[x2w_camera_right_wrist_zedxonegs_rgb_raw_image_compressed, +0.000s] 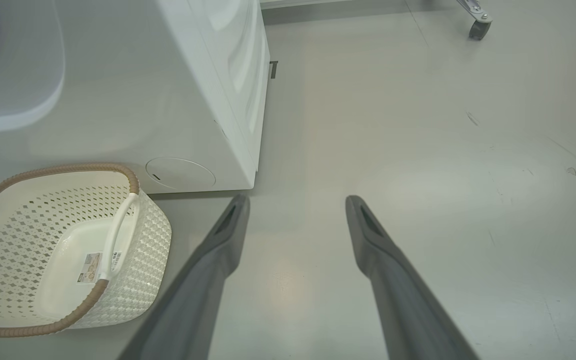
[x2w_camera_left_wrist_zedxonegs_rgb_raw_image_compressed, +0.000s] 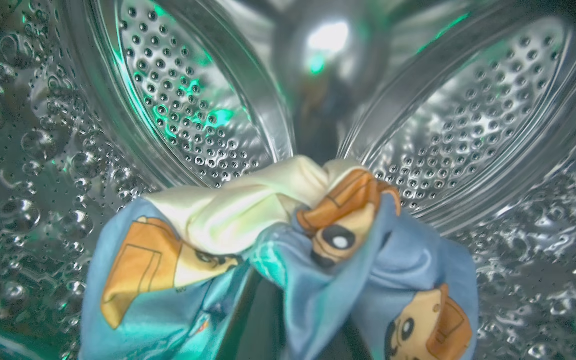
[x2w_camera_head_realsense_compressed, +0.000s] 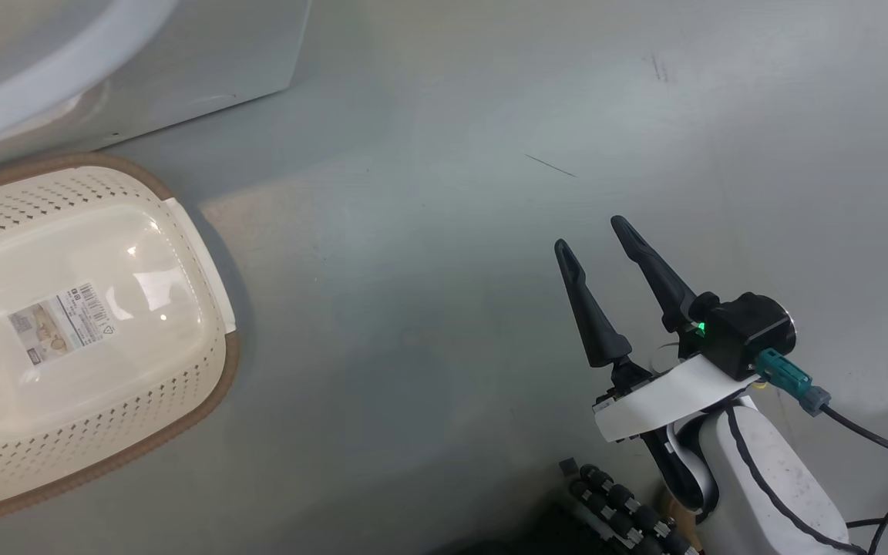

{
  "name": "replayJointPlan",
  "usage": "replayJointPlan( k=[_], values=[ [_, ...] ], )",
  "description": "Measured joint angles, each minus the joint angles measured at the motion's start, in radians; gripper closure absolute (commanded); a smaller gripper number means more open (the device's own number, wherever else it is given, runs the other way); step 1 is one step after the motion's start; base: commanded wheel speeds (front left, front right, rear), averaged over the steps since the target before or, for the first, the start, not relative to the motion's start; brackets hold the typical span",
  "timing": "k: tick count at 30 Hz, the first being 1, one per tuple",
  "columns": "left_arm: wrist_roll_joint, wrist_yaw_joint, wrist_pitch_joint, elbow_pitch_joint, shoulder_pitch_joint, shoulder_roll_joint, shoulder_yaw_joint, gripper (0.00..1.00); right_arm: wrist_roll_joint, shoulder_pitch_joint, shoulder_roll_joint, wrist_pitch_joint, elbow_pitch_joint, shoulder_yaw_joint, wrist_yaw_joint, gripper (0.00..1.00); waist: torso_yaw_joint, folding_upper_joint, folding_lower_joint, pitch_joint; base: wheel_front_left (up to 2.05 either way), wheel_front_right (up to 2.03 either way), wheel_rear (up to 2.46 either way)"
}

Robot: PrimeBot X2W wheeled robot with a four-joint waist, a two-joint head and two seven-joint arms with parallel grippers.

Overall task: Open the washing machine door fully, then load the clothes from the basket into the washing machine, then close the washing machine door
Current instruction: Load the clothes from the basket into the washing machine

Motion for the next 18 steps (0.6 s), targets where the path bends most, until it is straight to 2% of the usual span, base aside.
replayJointPlan(
  k=[1, 2, 3, 4, 5, 11, 14, 18],
  values=[
    [0.006, 0.000, 0.006, 0.014, 0.007, 0.000, -0.008, 0.64, 0.000, 0.000, 0.000, 0.000, 0.001, 0.000, 0.000, 0.00, 0.001, 0.0000, 0.0000, -0.002, 0.00, 0.00, 0.00],
    [0.013, 0.001, 0.008, 0.027, 0.014, 0.000, -0.015, 0.54, 0.000, 0.000, 0.000, 0.000, 0.001, 0.000, 0.000, 0.00, 0.002, 0.0000, 0.0000, -0.005, 0.00, 0.00, 0.00],
    [0.013, 0.005, 0.010, 0.039, 0.016, 0.001, -0.017, 0.28, 0.000, 0.000, 0.000, 0.000, 0.002, 0.000, 0.000, 0.00, 0.003, 0.0000, -0.0001, -0.007, 0.00, 0.00, 0.00],
    [0.013, 0.006, 0.018, 0.053, 0.016, 0.001, -0.019, 0.18, 0.000, 0.000, 0.000, 0.000, 0.004, 0.000, 0.000, 0.00, 0.003, 0.0000, 0.0000, -0.011, 0.00, 0.00, 0.00],
    [0.016, 0.008, 0.029, 0.067, 0.016, 0.001, -0.023, 0.00, 0.000, -0.001, 0.000, 0.000, 0.005, 0.000, 0.000, 0.00, 0.004, 0.0000, 0.0000, -0.014, 0.00, 0.00, 0.00],
    [0.058, 0.039, 0.077, 0.138, 0.017, 0.002, -0.058, 0.00, 0.000, -0.001, 0.000, 0.000, 0.016, -0.003, 0.000, 0.00, 0.009, 0.0000, -0.0001, -0.041, 0.00, 0.00, 0.00],
    [0.078, 0.041, 0.148, 0.198, 0.034, -0.001, -0.092, 0.00, 0.000, 0.000, 0.000, 0.000, 0.023, -0.007, 0.000, 0.00, 0.012, 0.0000, 0.0000, -0.057, 0.00, 0.00, 0.00],
    [0.082, 0.050, 0.162, 0.221, 0.049, -0.007, -0.101, 0.00, 0.000, 0.000, 0.000, 0.000, 0.028, -0.009, 0.000, 0.00, 0.015, 0.0000, -0.0001, -0.075, 0.00, 0.00, 0.00]
  ],
)
